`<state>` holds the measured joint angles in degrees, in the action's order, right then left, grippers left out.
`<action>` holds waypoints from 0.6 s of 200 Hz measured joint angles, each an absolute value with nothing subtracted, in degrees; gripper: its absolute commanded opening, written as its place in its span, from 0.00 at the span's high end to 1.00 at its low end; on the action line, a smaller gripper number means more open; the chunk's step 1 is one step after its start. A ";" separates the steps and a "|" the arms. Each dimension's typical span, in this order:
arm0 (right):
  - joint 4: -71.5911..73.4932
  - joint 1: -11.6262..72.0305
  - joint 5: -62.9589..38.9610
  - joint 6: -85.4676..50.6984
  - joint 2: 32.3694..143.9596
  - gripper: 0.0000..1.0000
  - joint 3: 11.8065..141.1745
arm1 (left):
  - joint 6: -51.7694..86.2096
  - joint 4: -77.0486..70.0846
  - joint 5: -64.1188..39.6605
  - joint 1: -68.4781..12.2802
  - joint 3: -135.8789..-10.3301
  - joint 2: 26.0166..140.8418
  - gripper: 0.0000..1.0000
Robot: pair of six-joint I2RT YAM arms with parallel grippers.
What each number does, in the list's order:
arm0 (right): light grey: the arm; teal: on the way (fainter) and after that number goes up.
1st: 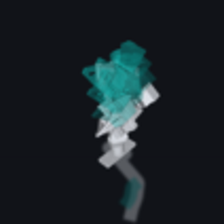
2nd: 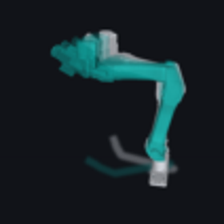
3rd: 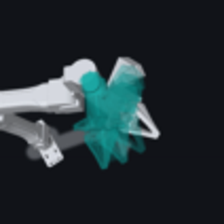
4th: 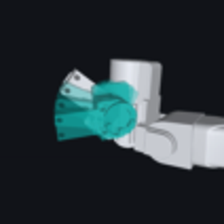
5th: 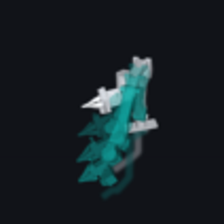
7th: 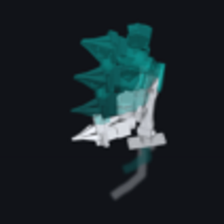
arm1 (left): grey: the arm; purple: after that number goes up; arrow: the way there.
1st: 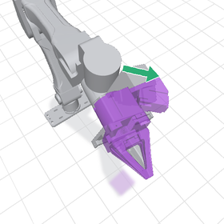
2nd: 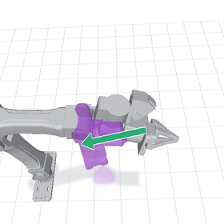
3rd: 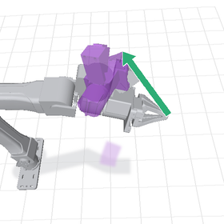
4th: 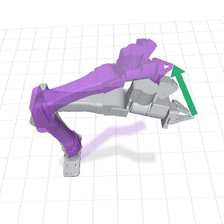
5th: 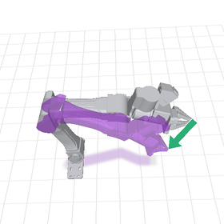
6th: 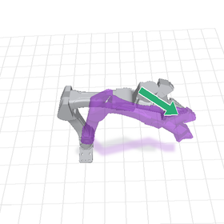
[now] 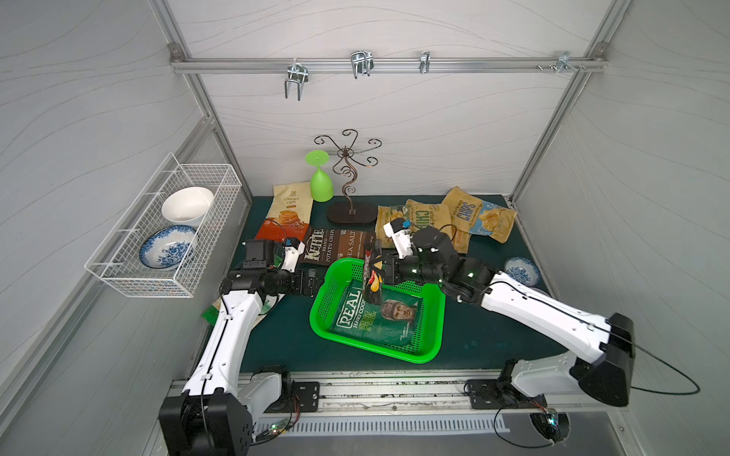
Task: Put the potato chips into the basket
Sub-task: Pick up the potato chip from the center of the board.
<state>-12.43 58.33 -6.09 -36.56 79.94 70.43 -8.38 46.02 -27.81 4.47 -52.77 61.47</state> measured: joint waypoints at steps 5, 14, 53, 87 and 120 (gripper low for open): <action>-11.88 59.02 -5.80 -37.19 81.03 1.00 70.43 | -8.36 46.02 -27.81 4.47 -52.77 61.47 0.01; -10.55 60.20 -5.04 -38.39 83.13 1.00 70.43 | -8.36 46.02 -27.79 4.47 -52.77 61.47 0.01; -6.48 63.83 -2.94 -45.56 90.54 1.00 71.64 | -8.36 46.02 -27.66 4.47 -52.77 61.47 0.01; -3.95 65.73 -2.31 -50.19 93.67 1.00 72.49 | -8.36 46.02 -27.59 4.47 -52.66 61.47 0.01; -2.90 66.43 -2.72 -54.30 94.11 1.00 73.91 | -8.36 46.02 -27.59 4.47 -52.51 61.43 0.01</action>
<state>-2.90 66.43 -2.72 -54.30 94.11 73.91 -8.36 46.02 -27.59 4.47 -52.51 61.43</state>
